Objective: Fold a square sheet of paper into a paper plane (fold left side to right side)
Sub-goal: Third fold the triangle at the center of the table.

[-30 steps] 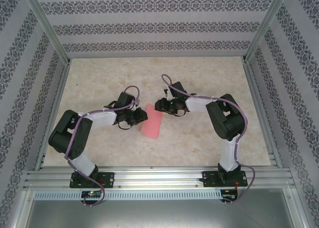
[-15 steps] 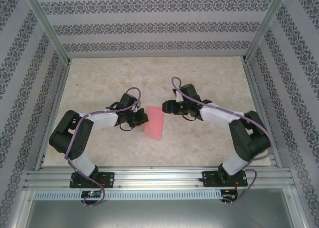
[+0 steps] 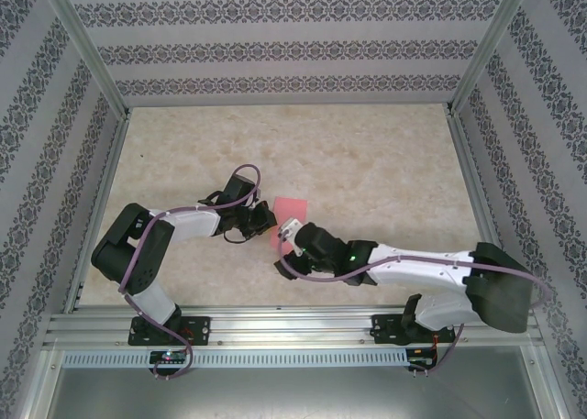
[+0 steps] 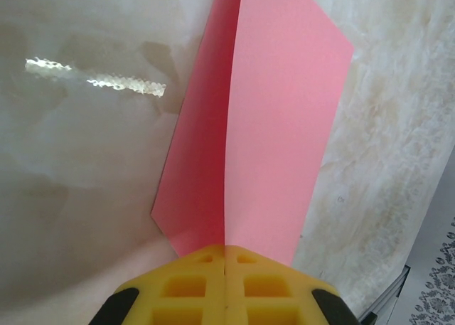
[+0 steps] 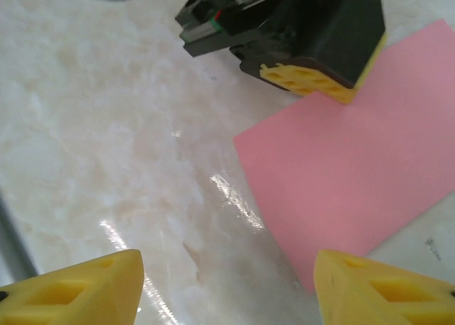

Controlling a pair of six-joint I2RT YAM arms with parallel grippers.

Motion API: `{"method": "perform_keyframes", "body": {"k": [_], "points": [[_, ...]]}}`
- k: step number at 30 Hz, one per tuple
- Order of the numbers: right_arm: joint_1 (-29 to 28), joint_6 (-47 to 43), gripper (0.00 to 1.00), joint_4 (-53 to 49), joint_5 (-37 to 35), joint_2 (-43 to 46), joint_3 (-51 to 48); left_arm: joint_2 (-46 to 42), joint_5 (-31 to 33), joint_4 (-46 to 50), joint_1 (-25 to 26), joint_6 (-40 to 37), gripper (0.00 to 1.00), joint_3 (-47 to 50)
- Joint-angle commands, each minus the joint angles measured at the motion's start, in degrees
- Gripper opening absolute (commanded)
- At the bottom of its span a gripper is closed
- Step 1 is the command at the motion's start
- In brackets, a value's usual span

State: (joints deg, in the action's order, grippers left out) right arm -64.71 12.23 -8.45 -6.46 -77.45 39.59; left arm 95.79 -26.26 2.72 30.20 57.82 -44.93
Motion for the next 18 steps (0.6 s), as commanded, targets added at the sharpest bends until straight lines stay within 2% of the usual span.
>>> {"method": "perform_keyframes", "body": {"k": [1,6,12,18], "points": [[-2.54,-6.39,0.65,-2.80,-10.38,-5.52,5.35,-1.09,0.88,-1.62,0.92,1.28,0.00,0.54],[-4.18,-10.59,0.65,-3.70,-12.78,-13.61,11.19,-1.39,0.95,-0.95,0.96,0.82,0.00,0.23],[-4.15,-12.07,0.65,-4.15,-15.14,-19.23,14.30,-1.17,0.77,-0.79,0.98,0.67,0.00,0.10],[-4.11,-11.40,0.54,-4.51,-16.86,-21.72,16.14,-1.00,0.68,-0.72,0.93,0.54,0.00,-0.12]]}}
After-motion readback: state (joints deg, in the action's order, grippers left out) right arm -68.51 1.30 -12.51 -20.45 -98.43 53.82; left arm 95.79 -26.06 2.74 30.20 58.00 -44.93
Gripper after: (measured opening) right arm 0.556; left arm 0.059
